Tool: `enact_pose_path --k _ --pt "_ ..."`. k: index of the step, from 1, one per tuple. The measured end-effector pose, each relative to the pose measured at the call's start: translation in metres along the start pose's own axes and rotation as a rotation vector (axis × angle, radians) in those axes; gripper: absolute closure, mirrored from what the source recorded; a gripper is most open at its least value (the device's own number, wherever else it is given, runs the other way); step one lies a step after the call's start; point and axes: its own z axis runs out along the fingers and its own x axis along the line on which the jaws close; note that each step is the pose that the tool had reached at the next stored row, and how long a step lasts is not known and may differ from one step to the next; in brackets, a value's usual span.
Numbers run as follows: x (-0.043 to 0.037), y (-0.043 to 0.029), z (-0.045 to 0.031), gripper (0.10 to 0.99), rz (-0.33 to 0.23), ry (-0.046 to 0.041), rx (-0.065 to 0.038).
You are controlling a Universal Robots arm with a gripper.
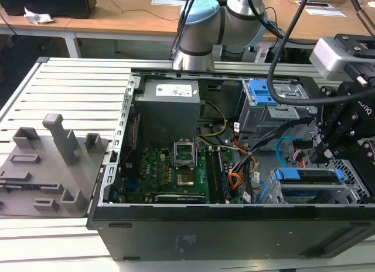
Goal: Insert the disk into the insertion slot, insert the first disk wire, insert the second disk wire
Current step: 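Insert the disk into the insertion slot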
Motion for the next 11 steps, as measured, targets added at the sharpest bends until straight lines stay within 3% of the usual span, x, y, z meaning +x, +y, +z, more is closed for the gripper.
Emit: enact_pose_path --k 11 --pt "-0.0008 -0.0098 -0.0003 0.98 0.0 -0.0001 0.0"
